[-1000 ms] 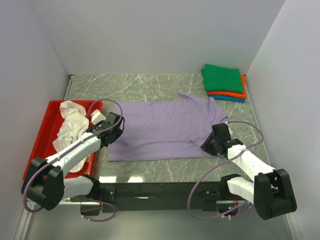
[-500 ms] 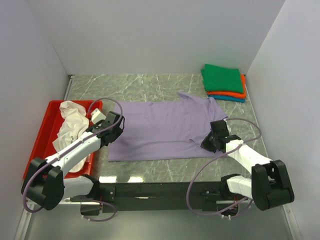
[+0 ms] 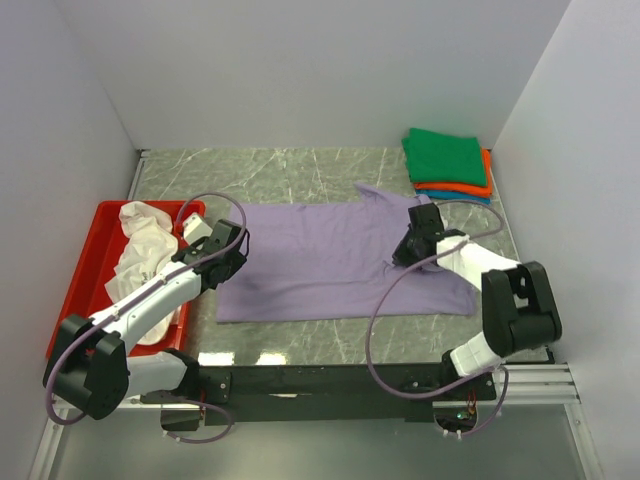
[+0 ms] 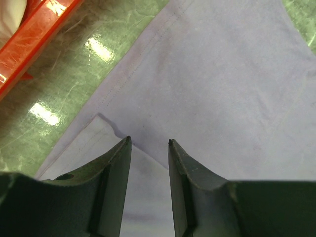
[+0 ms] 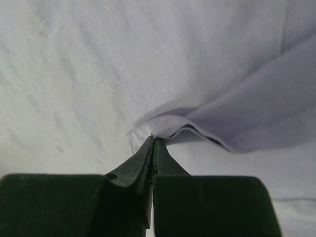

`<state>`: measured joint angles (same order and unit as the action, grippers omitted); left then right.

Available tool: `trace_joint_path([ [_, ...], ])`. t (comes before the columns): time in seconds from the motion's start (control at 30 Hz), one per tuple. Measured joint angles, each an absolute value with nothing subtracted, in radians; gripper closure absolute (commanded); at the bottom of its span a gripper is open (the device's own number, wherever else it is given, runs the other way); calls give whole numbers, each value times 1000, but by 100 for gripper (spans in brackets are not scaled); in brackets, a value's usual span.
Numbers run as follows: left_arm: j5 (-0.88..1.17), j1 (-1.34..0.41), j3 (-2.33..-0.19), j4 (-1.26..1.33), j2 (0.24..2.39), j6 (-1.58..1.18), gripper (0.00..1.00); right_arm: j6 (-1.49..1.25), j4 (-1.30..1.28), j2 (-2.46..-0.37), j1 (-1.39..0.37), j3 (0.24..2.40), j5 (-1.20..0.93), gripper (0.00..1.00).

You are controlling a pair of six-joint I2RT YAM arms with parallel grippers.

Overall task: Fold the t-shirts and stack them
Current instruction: Fold the tshirt

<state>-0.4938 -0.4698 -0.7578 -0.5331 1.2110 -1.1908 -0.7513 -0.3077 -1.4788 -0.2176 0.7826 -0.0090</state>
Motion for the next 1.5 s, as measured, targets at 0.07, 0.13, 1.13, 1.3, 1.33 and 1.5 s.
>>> trace_joint_path([
  [0.07, -494, -469, -762, -535, 1211, -1188, 59, -735, -308, -1531, -218, 819, -10, 100],
  [0.13, -494, -468, -762, -536, 1211, -1188, 59, -720, -310, -1572, -220, 852, -11, 100],
  [1.13, -494, -463, -768, -540, 1222, -1176, 53, -590, -358, -1755, -297, 1048, 45, 67],
  [1.3, -493, -445, -825, -549, 1249, -1156, 40, -574, -359, -1739, -296, 1055, 29, 55],
  [1.33, -492, -440, -848, -550, 1258, -1149, 38, -574, -359, -1725, -293, 1055, 21, 55],
  [1.5, -494, -406, -1015, -554, 1371, -1115, 38, -580, -359, -1657, -233, 1105, -51, 56],
])
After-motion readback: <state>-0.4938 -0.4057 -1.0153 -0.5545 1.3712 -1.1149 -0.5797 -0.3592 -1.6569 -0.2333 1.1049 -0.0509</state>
